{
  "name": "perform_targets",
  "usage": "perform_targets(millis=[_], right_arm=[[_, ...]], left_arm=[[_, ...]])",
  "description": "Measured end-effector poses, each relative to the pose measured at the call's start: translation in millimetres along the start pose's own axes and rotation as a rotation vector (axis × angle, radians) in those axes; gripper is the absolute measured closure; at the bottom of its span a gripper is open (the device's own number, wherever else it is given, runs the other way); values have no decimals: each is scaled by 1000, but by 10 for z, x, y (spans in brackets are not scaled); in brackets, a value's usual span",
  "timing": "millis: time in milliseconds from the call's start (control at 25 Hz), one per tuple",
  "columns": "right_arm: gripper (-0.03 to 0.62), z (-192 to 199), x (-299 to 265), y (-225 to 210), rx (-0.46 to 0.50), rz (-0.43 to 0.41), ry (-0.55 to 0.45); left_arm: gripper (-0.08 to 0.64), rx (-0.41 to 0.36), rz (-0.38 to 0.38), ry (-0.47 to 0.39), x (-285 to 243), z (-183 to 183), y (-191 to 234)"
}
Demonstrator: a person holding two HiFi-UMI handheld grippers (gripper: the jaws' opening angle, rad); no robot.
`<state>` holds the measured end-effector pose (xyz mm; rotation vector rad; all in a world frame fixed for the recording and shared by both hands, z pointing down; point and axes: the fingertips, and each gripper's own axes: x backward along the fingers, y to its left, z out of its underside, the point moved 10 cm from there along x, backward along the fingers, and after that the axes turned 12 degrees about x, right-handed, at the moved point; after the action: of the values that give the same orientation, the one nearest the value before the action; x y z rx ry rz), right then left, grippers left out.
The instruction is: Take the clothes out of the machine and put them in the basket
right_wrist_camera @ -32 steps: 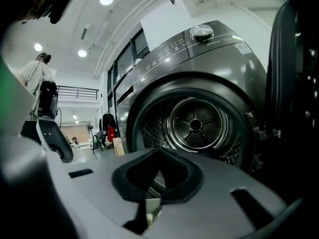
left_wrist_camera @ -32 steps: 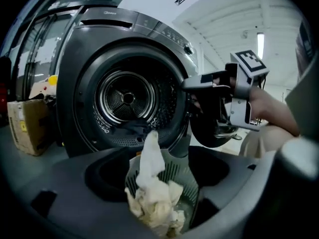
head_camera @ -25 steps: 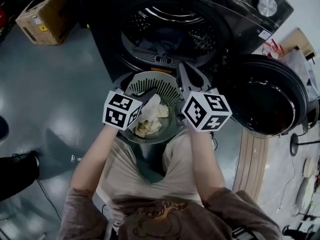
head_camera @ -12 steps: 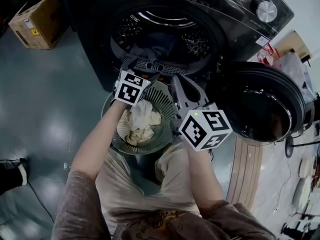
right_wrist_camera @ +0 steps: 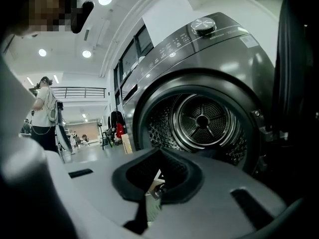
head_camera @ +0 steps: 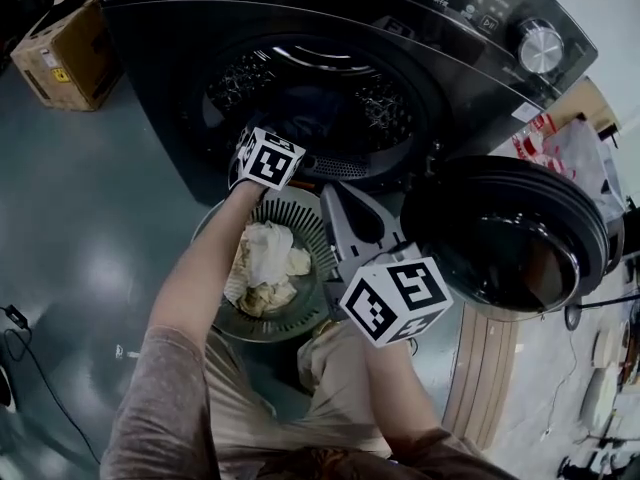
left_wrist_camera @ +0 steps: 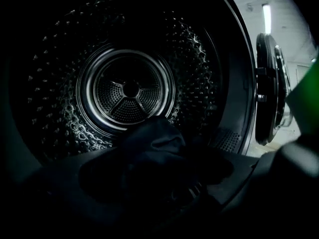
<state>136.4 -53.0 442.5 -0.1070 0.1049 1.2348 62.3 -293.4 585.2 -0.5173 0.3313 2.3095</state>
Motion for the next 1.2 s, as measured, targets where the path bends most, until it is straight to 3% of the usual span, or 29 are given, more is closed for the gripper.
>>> perform_targets(millis=[280,360,400,480,840,1200], right_arm=[[595,4,13,-83,-17,7,-1],[595,15,13,-92,-19,10,3],[595,19,12,-90,-21,10,4],[595,16,13,-82,-19,6,4],[595,42,-11,-96,21,38,21],[595,80,-66,-126,45,73,35]], left_arm=[[149,-38,-15,102,-130,-32,7],[303,-71,-25,120,-108,-20,10],[413,-75,-31,127,-92,-6,9],[525,-50,-34,126,-43,15,10],[538,64,69,16,635,16,-124],[541,143,192,-54,1703,336,-396]])
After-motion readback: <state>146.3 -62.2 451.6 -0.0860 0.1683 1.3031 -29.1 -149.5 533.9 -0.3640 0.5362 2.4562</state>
